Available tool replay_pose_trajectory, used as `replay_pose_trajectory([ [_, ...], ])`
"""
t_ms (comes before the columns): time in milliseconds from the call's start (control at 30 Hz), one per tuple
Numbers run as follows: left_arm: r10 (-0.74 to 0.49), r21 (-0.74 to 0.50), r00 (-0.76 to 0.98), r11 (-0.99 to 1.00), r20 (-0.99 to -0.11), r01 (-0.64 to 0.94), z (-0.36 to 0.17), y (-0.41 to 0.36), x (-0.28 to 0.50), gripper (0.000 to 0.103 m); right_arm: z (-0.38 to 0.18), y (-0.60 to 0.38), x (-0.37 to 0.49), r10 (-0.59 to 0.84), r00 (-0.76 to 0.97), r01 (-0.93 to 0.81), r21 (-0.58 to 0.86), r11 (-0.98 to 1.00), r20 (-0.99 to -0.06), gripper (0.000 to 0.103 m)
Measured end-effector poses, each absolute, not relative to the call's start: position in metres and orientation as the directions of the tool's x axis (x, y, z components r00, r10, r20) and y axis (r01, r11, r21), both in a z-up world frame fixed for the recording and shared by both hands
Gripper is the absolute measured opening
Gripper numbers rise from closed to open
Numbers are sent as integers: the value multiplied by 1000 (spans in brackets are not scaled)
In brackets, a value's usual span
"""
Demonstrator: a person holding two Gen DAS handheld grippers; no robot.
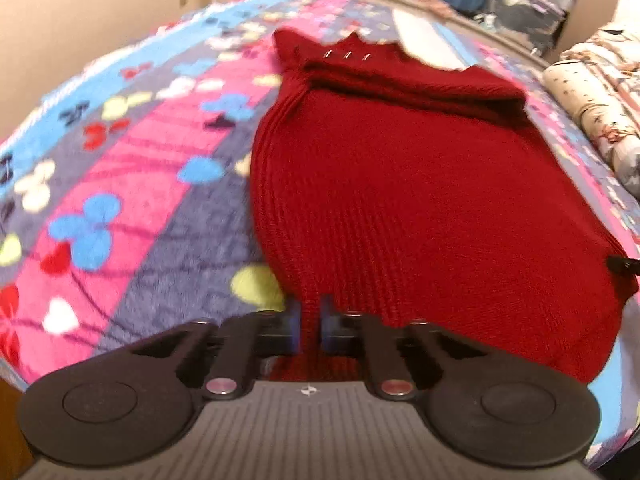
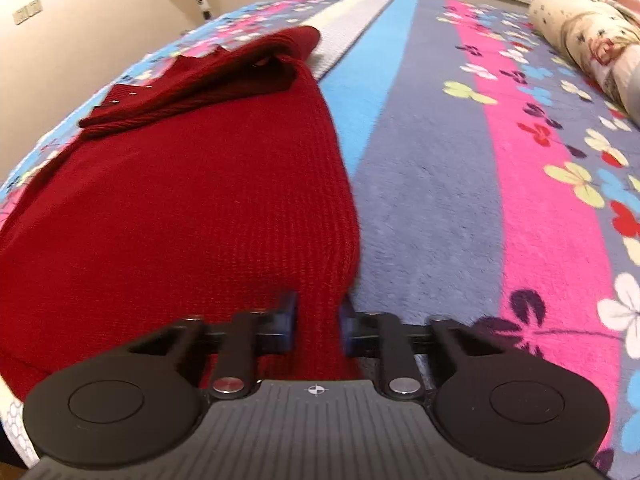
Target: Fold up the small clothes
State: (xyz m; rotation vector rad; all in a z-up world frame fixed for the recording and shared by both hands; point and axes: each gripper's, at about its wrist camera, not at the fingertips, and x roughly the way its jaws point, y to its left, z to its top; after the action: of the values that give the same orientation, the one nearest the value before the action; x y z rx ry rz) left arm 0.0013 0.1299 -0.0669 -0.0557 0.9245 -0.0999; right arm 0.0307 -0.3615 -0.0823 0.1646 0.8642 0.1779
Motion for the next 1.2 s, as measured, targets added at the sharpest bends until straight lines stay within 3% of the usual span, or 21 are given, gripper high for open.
replay_pose_trajectory([
  [167, -149, -114, 682, 989, -716, 97, -43, 132, -14, 8, -49, -376, 14, 287, 711, -69, 341, 937, -642, 13],
  [300, -180, -179, 633, 982, -753, 67, -54, 141, -3, 11, -44, -387, 1, 271, 733, -67, 330, 942, -624, 8],
  [400, -181, -212, 562, 977, -807, 9, -66, 145, 7, 37, -62, -393, 1, 260, 684, -38, 323, 946, -681, 13],
  [433, -171, -209, 545, 978, -821, -7, -70, 144, 9, 40, -66, -394, 1, 247, 678, -34, 306, 952, -693, 15],
  [500, -142, -180, 536, 984, -833, -19, -75, 142, 9, 40, -70, -395, 2, 226, 674, -24, 286, 958, -703, 25],
  [567, -118, -151, 547, 988, -829, -17, -74, 139, 8, 40, -72, -400, 4, 210, 678, 8, 293, 956, -705, 43],
  [633, -88, -123, 558, 992, -825, -27, -74, 139, 6, 40, -74, -406, 7, 189, 679, 47, 299, 953, -710, 50],
  [1200, -110, -164, 526, 985, -843, -57, -86, 154, 1, 45, -89, -385, 29, 190, 634, 25, 265, 964, -750, 51],
])
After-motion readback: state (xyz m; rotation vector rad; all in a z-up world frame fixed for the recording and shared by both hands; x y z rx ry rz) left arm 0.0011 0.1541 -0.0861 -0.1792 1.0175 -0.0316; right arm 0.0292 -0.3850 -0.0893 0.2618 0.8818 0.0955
